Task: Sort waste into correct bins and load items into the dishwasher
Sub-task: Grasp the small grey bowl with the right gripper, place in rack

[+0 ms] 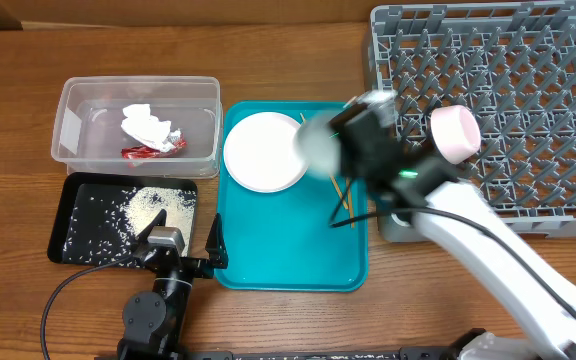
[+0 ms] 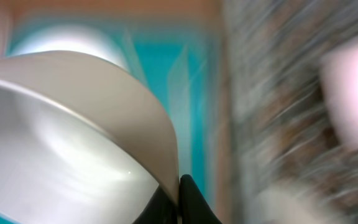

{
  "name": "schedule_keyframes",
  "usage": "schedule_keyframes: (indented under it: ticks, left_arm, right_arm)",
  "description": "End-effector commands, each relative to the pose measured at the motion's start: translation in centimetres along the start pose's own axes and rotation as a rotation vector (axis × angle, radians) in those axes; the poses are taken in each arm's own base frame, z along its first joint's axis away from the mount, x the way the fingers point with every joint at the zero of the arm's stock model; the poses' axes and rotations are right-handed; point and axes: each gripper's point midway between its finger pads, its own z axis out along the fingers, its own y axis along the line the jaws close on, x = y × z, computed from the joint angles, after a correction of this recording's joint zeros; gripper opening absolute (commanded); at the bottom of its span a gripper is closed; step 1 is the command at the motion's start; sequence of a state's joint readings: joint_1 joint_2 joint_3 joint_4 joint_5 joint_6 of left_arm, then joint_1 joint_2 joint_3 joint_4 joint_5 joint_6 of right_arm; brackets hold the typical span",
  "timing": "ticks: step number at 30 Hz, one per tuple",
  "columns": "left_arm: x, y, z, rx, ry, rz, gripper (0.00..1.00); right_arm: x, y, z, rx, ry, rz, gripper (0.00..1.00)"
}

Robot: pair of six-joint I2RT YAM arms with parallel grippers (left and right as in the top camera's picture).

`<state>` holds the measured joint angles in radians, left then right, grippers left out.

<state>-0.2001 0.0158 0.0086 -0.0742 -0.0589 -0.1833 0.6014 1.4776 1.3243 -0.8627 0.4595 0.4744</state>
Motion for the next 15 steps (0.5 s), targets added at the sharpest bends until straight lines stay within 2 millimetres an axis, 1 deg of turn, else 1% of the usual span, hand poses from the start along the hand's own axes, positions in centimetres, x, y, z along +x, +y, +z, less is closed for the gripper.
schedule_keyframes:
  ticks: [1,3,5,7,10,13,15]
  left_arm:
    - [-0.1,0.0,0.0,0.005,-0.006,-0.004,1.00]
    - [-0.1,0.0,0.0,0.005,-0.006,-0.004,1.00]
    - [-0.1,0.0,0.0,0.005,-0.006,-0.004,1.00]
    - [-0.1,0.0,0.0,0.005,-0.006,-0.004,1.00]
    - [-0.1,0.0,0.0,0.005,-0.006,-0.004,1.00]
    - [-0.1,0.0,0.0,0.005,-0.006,-0.004,1.00]
    - [-0.1,0.0,0.0,0.005,-0.006,-0.004,1.00]
  right_arm:
    - [-7.3,-9.9,-4.1,0.403,-0.341,0.164,0.04]
    - [-8.6,-13.5,-5.0,0.534,-0.407,0.230,0.04]
    - [-8.9,-17.2,-5.5,0.673,-0.425,0.269,0.04]
    - [-8.7,-20.3,-5.4,0.781,-0.407,0.280,0.04]
    - [-7.8,-24.9,-4.5,0.910,-0.342,0.316,0.04]
    - [-6.5,-28.0,-3.2,0.985,-0.267,0.333,0.04]
    - [-5.9,-29.5,-2.2,1.023,-0.228,0.338,0.04]
